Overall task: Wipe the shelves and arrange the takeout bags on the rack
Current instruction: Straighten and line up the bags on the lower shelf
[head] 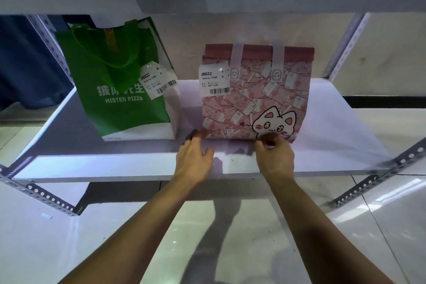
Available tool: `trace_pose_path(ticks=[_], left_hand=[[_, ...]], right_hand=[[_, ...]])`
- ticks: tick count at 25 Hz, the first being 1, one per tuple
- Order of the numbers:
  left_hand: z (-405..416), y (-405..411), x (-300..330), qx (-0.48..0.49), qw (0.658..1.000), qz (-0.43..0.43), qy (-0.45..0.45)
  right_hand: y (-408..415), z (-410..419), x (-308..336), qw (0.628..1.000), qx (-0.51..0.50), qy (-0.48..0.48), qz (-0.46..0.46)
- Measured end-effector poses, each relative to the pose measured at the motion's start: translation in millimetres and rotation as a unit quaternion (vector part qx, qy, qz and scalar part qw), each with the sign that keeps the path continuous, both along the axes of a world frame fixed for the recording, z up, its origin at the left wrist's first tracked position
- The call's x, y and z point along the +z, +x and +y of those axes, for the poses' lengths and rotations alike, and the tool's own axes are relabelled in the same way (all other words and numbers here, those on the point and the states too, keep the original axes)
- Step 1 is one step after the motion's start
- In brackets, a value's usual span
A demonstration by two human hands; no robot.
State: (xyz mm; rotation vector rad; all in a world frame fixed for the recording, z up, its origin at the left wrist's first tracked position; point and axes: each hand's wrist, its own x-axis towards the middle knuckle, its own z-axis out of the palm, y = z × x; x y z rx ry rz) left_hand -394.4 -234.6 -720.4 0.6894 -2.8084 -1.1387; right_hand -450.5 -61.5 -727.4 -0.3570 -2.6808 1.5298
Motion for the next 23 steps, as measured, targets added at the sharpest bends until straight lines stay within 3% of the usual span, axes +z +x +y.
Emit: trace_pose_path(ticks=[6, 11, 15, 23], left_hand=[[10.8, 8.3, 3.4, -0.038, 0.999, -0.004, 0.006], [17.1, 46.0, 46.3, -0.072, 0.997, 0.033, -0.013], [25.8, 93.3, 109.9, -0.091, 0.995, 0.030, 0.008], [13.3, 189.2, 293.9, -0.113, 0.993, 0.009, 0.041]], right_hand=[[-4.5, -4.2, 10.6, 1.000, 0.009, -0.011, -0.024], [35.0, -6.3, 37.7, 0.996, 0.071, 0.040, 0.025], [84.2, -1.4, 93.0, 0.995, 0.091, 0.030, 0.003], [190.8, -17.7, 264.3, 0.997, 0.077, 0.022, -0.019]])
